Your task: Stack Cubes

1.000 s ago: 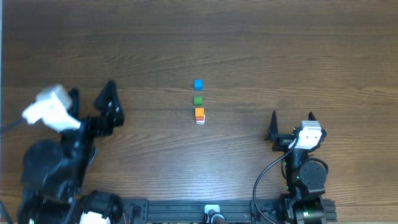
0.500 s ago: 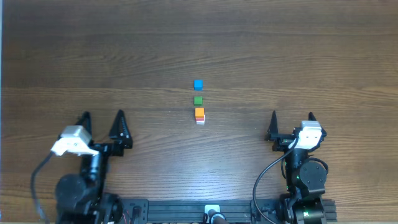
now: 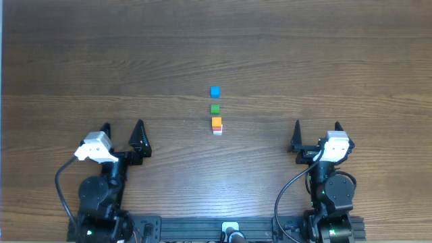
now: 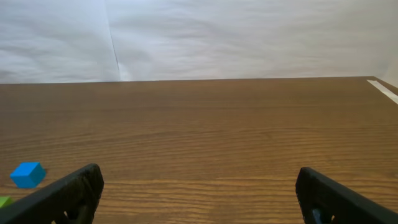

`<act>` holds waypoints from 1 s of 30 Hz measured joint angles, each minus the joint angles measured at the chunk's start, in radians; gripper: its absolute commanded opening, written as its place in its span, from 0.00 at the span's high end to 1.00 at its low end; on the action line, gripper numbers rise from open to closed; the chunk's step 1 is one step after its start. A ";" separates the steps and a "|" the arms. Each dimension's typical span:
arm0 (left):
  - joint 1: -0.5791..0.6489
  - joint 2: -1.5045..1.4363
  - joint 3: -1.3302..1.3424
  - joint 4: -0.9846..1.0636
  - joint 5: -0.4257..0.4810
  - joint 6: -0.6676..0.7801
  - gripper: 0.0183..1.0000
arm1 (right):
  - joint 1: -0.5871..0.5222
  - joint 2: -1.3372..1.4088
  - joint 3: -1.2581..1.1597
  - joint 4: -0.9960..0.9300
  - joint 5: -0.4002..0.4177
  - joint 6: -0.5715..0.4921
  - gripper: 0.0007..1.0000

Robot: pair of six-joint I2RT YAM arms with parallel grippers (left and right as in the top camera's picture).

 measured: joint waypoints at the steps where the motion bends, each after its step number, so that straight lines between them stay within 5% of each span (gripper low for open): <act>1: 0.000 0.000 -0.010 0.011 0.000 0.000 0.00 | 0.000 0.000 0.000 0.000 0.000 0.000 0.01; 12: 0.011 0.000 -0.029 0.052 0.029 -0.001 0.00 | 0.000 0.000 0.000 0.000 0.000 0.000 0.01; 22: 0.201 0.000 -0.030 0.105 0.212 0.022 0.00 | 0.000 0.000 0.000 0.000 0.000 0.000 0.01; 30: 0.211 0.000 -0.030 0.054 0.273 0.111 0.00 | 0.000 0.000 0.000 0.000 0.000 -0.001 0.01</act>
